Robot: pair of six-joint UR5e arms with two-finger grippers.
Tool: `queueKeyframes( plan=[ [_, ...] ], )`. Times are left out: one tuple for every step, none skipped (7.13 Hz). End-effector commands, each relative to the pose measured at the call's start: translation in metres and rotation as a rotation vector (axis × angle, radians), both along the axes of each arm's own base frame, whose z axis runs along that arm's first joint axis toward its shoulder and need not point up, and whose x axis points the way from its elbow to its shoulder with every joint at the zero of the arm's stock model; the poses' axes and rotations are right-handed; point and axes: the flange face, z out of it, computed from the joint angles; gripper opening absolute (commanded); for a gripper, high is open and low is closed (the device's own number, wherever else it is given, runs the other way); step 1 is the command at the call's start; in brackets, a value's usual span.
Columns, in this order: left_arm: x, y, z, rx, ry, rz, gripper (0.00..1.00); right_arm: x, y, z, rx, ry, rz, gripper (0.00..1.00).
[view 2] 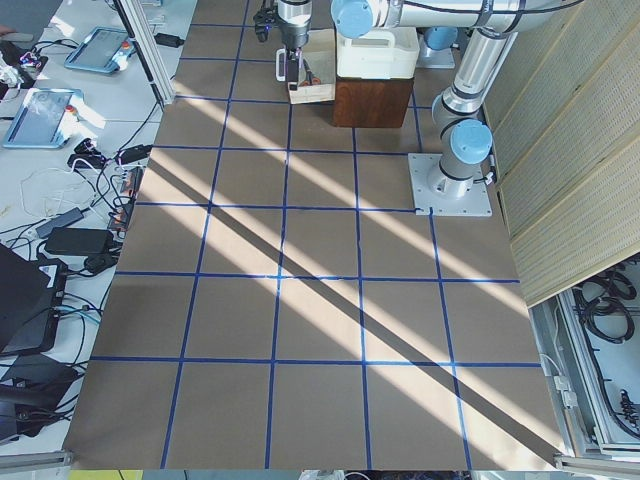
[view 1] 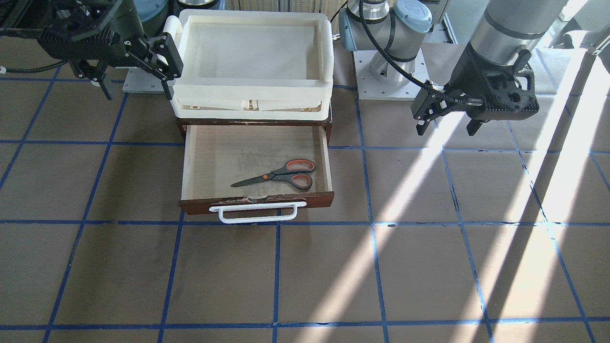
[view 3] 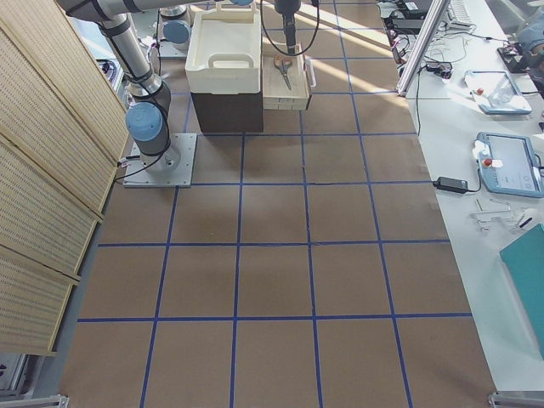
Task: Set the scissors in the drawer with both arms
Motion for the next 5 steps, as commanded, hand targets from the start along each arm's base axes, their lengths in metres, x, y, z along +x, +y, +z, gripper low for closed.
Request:
queueKeyframes(
  plan=[
    [-0.0012, 0.0012, 0.0008, -0.001, -0.002, 0.016, 1.0, 0.0, 0.0005, 0.0001, 0.0, 0.0, 0.0, 1.0],
    [-0.0013, 0.0018, 0.0015, -0.003, -0.002, 0.016, 1.0, -0.0003, 0.0005, 0.0001, 0.0, 0.003, 0.0, 1.0],
    [-0.0013, 0.0019, 0.0014, -0.001, -0.002, 0.016, 1.0, -0.0001, 0.0005, 0.0001, 0.0, 0.001, 0.0, 1.0],
    [-0.0016, 0.0021, 0.0014, -0.001, -0.006, 0.014, 1.0, -0.0003, 0.0005, 0.0001, 0.0, 0.003, 0.0, 1.0],
    [-0.0015, 0.0026, 0.0021, -0.002, -0.008, 0.014, 1.0, 0.0002, 0.0005, 0.0001, 0.0, -0.002, 0.0, 1.0]
  ],
)
